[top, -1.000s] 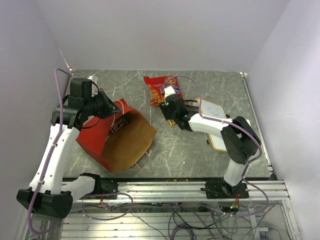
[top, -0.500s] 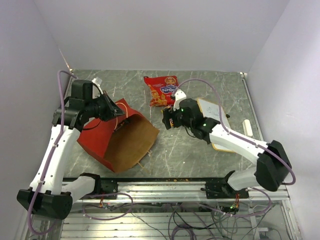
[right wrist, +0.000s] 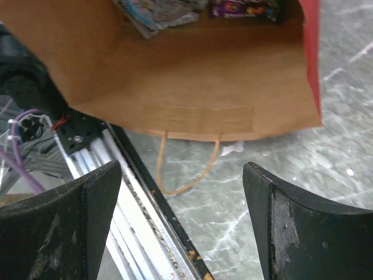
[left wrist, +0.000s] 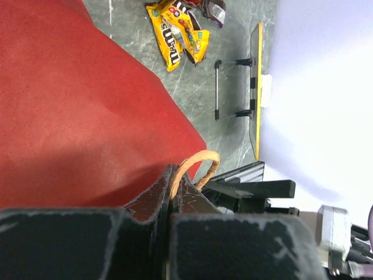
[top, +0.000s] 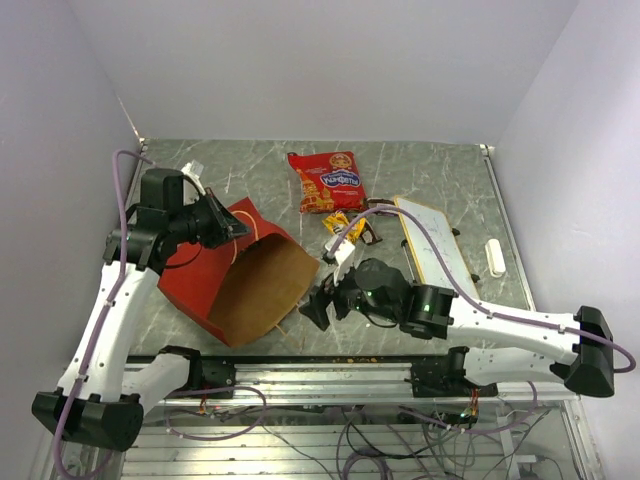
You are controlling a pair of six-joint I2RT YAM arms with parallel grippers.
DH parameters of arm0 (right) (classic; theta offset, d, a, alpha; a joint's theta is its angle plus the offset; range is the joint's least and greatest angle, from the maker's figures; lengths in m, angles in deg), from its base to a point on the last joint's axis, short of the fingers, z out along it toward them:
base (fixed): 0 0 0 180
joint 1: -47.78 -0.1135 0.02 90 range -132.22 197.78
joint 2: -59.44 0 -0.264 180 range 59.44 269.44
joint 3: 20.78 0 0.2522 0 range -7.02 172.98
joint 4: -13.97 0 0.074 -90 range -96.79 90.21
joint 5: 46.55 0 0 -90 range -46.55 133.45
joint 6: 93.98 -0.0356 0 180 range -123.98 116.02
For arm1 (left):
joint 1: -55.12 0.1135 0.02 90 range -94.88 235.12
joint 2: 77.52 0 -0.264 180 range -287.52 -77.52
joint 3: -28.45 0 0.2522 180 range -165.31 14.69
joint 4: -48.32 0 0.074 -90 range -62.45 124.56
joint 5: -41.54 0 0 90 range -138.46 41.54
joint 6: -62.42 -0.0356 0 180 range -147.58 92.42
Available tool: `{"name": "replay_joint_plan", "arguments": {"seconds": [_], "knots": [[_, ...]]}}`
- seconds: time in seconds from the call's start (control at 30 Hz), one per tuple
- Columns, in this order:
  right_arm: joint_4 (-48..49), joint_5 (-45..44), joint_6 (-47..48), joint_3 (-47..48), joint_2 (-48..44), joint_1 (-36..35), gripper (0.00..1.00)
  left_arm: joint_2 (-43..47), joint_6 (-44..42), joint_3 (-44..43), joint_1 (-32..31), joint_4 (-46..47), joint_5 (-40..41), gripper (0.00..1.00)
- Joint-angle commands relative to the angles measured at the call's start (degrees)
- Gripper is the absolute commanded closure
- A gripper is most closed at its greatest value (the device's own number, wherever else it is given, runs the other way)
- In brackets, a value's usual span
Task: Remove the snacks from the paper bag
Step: Take out the snack from the paper bag.
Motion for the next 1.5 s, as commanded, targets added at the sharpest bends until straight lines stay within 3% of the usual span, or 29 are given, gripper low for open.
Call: {"name": "replay_joint_plan", "arguments": {"seconds": [0.0,0.1,0.3,0.57,0.97,1.2,1.47], "knots": [[3.65,-2.57,3.07,2.05,0.16,-4.43,0.13,2.57,1.19,2.55,-0.11,2.18,-2.71,0.93],[4.84,-1.04,7.58,4.79,4.18,-6.47,0.00,2.59,1.13,2.24,-0.11,1.77,-3.18,0.93],[7.00,-5.06,17.30,14.06,15.16,-9.70,0.00,2.03,-1.74,-1.11,-0.11,-3.38,-2.53,0.93],[16.97,-3.94,26.37,17.70,26.73,-9.84,0.00,2.57,-1.98,-1.29,-0.11,-6.11,-2.96,0.93],[32.70,2.58,53.97,9.23,32.75,-9.31,0.01,3.50,-2.40,-3.62,-0.11,-7.66,0.63,0.93],[38.77,9.76,58.31,6.81,35.81,-7.30,0.02,7.16,-9.22,-3.00,-0.11,-16.05,9.37,0.93],[48.83,19.72,64.43,5.51,42.97,-3.06,0.06,11.68,-6.14,-0.01,-0.10,-16.84,13.98,0.93]]}}
